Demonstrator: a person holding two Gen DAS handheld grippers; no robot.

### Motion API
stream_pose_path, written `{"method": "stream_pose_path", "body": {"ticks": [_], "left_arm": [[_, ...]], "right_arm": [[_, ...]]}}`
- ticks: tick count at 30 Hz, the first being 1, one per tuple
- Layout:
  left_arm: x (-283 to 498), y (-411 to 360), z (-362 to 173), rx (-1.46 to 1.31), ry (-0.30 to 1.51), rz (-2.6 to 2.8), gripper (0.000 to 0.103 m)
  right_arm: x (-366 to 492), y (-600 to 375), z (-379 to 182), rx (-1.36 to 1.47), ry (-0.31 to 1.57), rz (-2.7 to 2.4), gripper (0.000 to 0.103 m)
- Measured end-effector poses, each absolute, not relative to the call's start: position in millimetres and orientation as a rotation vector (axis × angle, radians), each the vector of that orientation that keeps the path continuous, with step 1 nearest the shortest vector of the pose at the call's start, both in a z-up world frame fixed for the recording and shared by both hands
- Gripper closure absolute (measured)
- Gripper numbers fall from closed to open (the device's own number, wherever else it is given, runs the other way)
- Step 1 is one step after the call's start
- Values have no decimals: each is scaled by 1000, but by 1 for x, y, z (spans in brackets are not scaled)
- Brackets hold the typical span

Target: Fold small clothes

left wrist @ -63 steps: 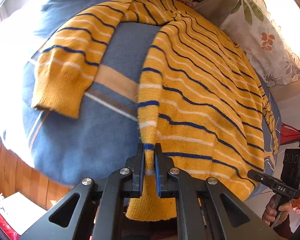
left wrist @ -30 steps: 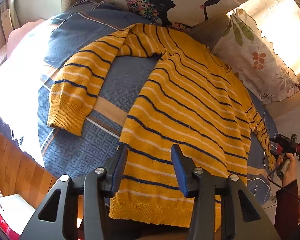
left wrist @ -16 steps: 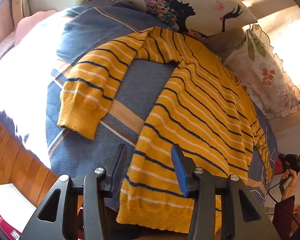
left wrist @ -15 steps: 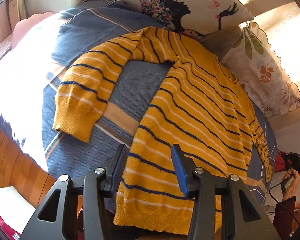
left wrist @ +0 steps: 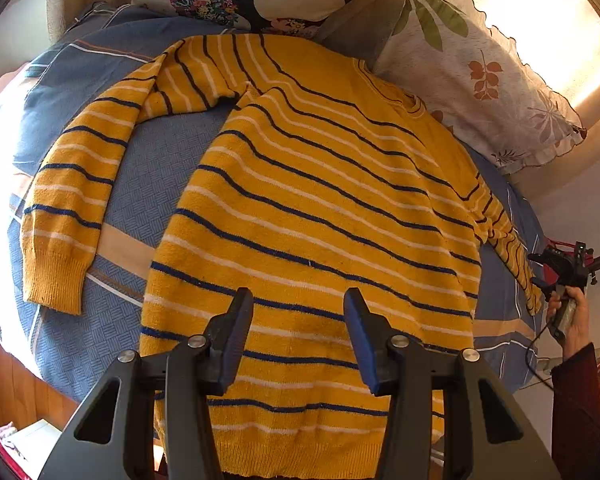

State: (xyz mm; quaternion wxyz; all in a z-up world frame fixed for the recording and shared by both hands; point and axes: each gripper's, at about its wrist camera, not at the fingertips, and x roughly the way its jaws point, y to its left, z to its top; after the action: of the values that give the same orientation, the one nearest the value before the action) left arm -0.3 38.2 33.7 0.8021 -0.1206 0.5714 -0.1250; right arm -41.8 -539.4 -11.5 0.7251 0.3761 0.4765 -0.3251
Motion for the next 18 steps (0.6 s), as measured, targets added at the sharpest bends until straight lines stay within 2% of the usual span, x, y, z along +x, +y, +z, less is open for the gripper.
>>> {"method": "stream_pose_path", "body": {"ticks": [2,3,4,5,6,10,18], "left_arm": [[-6,48,31,-277,1231,-240,57],[-9,55,30,-295,1231,-224,57],[-12,62,29,-314,1229,-206,57],[-14,70,29,-332,1222,-187,57],[-16,77,29,-348,1215,-166,57],[-17,97,27,-392,1204,-118,57],[1,65,35,-360,1189,-206,57]], "right_arm": [[-28,-548,-27,826,1103,-788,38],[-18,-547,-26,756,1128,-840,41],[-10,-546,-31,720,1181,-855,49],[-8,-543,-30,681,1183,-878,81],[-7,-540,-30,659,1170,-875,96],[-19,-545,-21,713,1101,-800,97],[-86,-543,104,801,638,-567,97]]}}
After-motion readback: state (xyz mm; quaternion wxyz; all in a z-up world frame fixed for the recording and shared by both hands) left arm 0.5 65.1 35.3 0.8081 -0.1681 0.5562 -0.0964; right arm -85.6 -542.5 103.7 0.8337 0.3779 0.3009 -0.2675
